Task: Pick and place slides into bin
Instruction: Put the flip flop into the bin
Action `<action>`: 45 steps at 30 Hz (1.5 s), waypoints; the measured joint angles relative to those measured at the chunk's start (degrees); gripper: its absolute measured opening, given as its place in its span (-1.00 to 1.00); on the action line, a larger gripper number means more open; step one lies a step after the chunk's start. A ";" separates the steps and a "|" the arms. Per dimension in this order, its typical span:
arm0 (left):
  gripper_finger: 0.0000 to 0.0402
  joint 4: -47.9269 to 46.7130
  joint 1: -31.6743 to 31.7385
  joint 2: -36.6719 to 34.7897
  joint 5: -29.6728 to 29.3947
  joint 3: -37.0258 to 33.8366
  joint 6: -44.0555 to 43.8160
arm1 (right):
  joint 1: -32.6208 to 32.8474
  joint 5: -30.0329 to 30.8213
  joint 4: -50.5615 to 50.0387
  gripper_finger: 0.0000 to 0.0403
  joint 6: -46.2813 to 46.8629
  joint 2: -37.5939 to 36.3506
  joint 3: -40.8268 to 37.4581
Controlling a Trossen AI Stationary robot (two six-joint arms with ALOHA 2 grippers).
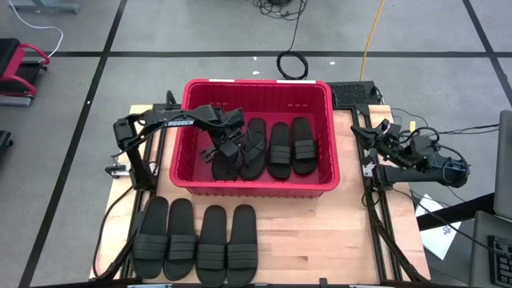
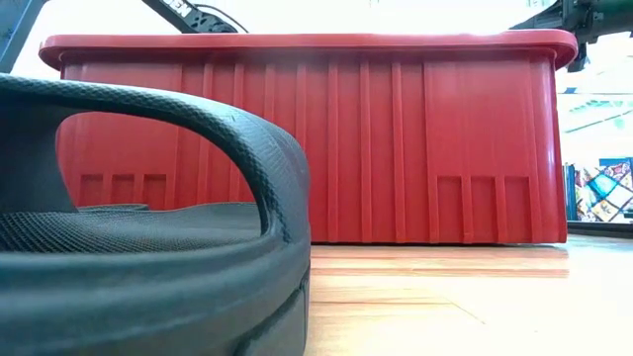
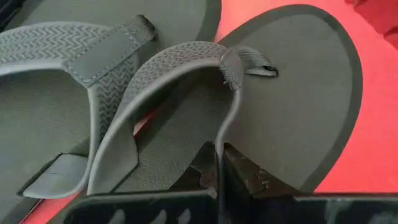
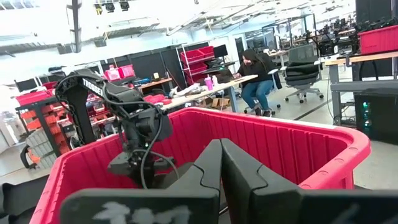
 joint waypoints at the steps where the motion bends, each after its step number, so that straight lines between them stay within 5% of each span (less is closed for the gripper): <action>1: -1.00 0.10 0.24 -0.01 0.63 0.00 -0.15 | -0.01 -0.01 0.00 -1.00 0.00 0.00 0.01; 10: -0.99 1.37 1.89 -0.04 1.09 0.01 -5.34 | 0.00 -0.14 0.01 -1.00 0.00 0.00 -0.01; 45: -0.99 -8.32 8.41 -1.79 4.11 2.51 2.60 | -0.01 -0.21 2.15 -1.00 -0.46 -0.02 0.01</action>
